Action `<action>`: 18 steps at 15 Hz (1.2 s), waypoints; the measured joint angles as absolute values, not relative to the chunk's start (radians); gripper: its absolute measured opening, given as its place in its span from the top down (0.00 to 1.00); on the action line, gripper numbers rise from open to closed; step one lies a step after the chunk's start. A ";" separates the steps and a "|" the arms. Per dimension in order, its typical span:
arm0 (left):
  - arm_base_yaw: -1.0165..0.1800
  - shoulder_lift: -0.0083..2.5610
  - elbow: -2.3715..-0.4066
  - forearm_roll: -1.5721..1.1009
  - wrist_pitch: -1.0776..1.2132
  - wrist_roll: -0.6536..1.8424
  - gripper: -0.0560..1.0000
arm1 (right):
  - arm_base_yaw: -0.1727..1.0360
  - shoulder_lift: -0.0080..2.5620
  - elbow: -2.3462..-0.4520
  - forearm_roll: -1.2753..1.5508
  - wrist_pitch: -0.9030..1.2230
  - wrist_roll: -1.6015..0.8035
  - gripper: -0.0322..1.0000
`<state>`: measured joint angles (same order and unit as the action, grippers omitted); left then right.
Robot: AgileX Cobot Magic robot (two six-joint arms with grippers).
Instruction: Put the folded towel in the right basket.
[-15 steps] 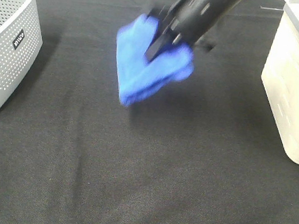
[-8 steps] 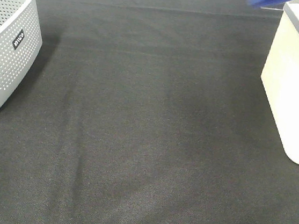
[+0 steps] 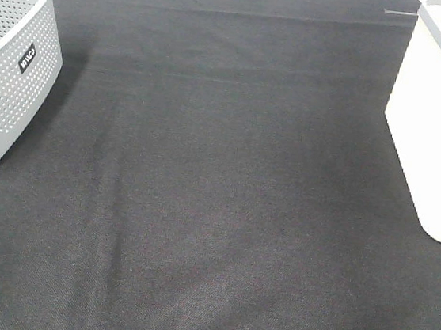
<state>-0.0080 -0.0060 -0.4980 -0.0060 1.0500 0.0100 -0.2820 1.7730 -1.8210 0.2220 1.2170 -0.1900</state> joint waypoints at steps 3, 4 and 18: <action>-0.008 -0.006 -0.498 -0.006 1.050 0.010 0.01 | -0.282 1.874 -1.821 0.180 1.219 -0.120 0.74; -0.008 -0.006 -0.498 -0.006 1.050 0.010 0.01 | -0.282 1.897 -1.821 0.159 1.219 -0.104 0.61; -0.008 -0.006 -0.498 -0.006 1.050 0.010 0.01 | 0.159 1.697 -1.788 0.052 1.217 0.106 0.03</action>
<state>-0.0080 -0.0060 -0.4980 -0.0060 1.0500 0.0100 0.1590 1.6970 -1.7880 0.0520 1.2170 0.1060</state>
